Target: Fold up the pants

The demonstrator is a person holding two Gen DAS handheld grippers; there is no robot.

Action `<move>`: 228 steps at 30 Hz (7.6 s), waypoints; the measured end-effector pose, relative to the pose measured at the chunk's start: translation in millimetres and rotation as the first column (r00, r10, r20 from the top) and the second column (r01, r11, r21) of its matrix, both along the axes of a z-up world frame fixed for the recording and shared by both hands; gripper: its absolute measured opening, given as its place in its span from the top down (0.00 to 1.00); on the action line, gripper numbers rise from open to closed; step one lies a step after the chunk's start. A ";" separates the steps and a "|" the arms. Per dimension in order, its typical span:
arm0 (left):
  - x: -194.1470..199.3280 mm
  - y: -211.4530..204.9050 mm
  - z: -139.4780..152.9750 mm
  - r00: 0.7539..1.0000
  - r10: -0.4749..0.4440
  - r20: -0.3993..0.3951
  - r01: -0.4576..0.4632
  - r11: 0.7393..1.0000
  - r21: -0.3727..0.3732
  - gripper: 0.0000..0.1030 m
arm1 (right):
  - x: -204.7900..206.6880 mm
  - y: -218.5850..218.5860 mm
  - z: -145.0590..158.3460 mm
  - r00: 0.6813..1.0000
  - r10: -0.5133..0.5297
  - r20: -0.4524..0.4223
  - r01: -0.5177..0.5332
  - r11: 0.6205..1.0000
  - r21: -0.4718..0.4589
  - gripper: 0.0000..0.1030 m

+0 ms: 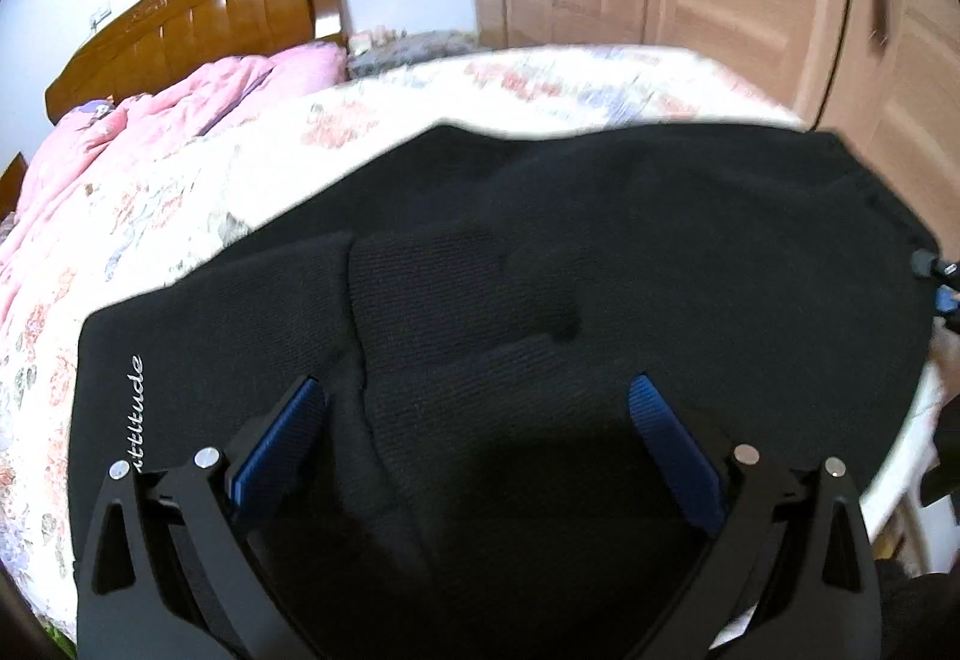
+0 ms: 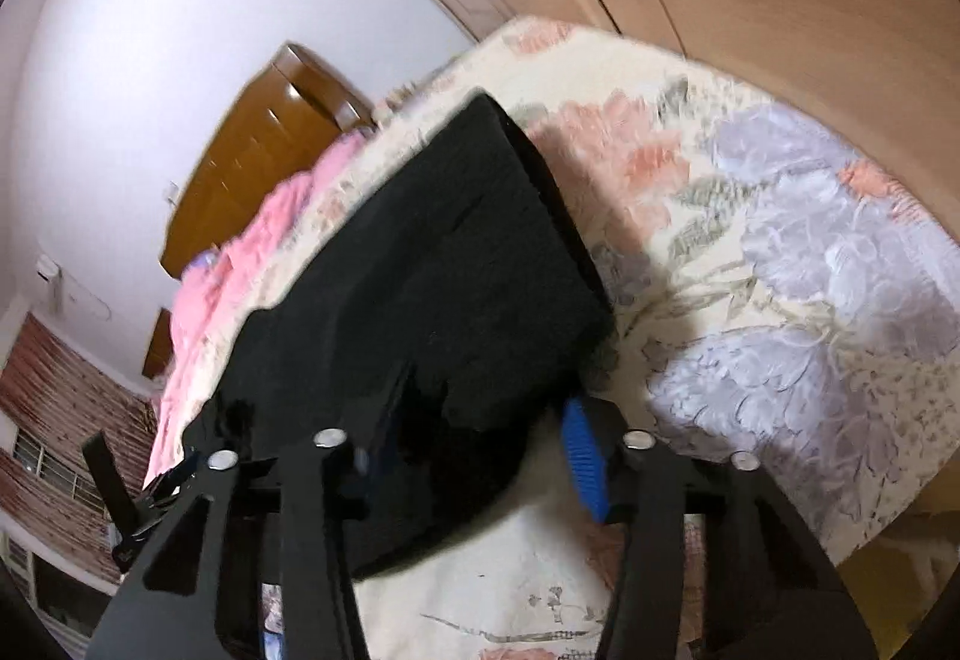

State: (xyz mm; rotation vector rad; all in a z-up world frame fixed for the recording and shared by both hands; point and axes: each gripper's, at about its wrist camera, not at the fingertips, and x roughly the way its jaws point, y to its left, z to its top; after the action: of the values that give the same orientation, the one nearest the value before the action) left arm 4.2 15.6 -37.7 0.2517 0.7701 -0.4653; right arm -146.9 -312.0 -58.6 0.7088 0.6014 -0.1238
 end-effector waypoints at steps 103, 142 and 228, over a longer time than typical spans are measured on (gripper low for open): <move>88.0 291.2 14.9 0.921 0.180 -0.347 -0.348 0.783 -0.516 0.16 | 295.1 234.6 47.2 0.672 0.731 -0.118 -0.739 0.651 -0.173 0.20; 9.8 142.2 37.0 0.989 0.147 -0.004 -0.147 0.984 -0.106 0.05 | 199.5 261.5 52.3 0.733 0.656 -0.180 -0.652 0.600 -0.464 0.14; 107.3 115.8 28.2 0.988 0.084 -0.129 -0.074 0.994 0.085 0.02 | 193.1 310.7 40.3 0.429 0.870 -0.242 -0.876 0.334 -0.348 0.04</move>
State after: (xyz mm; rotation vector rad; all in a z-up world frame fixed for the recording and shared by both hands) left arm 111.5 131.4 -9.5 0.2660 0.9263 -0.3792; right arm 46.2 -1.3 -18.3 -0.1484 0.8730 0.7693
